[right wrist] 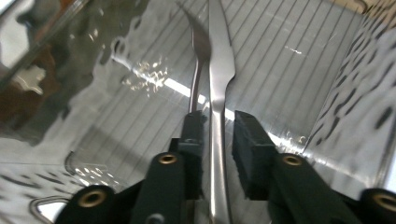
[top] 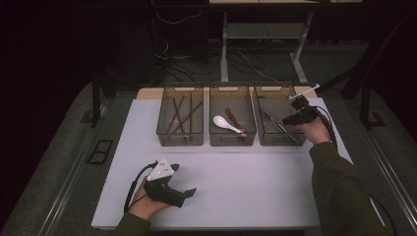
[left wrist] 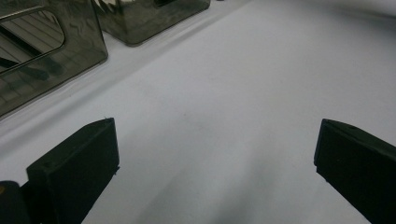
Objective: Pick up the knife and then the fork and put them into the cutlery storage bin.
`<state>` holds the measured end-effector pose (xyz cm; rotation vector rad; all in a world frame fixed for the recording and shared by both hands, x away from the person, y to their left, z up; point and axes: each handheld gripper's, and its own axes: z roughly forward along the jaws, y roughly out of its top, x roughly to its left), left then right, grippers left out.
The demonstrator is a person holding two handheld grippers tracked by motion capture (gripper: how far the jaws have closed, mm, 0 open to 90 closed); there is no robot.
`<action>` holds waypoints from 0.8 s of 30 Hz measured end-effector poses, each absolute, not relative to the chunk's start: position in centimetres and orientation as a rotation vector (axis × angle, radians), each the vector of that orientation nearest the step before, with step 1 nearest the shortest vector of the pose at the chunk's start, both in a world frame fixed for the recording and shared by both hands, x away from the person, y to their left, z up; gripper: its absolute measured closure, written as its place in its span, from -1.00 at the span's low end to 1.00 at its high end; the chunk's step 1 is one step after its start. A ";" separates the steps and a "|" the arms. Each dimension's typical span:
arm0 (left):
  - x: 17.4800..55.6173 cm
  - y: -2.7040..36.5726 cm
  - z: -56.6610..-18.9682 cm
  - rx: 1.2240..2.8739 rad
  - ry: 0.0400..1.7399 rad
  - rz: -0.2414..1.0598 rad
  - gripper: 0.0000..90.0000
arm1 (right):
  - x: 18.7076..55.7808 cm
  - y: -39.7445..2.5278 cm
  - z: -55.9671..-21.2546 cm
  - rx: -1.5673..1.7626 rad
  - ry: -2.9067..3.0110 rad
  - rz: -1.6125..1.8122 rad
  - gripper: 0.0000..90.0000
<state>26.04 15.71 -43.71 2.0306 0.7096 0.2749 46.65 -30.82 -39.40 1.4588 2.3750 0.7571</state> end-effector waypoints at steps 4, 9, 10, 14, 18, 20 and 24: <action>26.0 15.7 -43.7 2.031 0.710 0.276 -1.00 | 46.5 -31.4 -38.9 1.466 2.342 0.823 0.26; 26.0 15.7 -43.7 2.031 0.711 0.274 -1.00 | 46.1 -32.0 -38.2 1.469 2.325 0.912 -0.03; 26.1 15.7 -43.7 2.031 0.711 0.272 -1.00 | 46.0 -32.0 -38.1 1.466 2.306 0.919 -0.12; 26.0 15.7 -43.7 2.031 0.712 0.271 -1.00 | 45.4 -32.3 -37.5 1.435 2.267 0.965 -0.22; 26.0 15.7 -43.7 2.032 0.713 0.269 -1.00 | 44.6 -32.3 -37.0 1.413 2.238 1.017 -0.32; 26.1 15.7 -43.8 2.032 0.715 0.267 -1.00 | 44.1 -32.2 -36.8 1.389 2.216 1.038 -0.36; 26.1 15.7 -43.8 2.034 0.712 0.267 -1.00 | 42.9 -32.1 -36.3 1.363 2.199 1.129 -0.44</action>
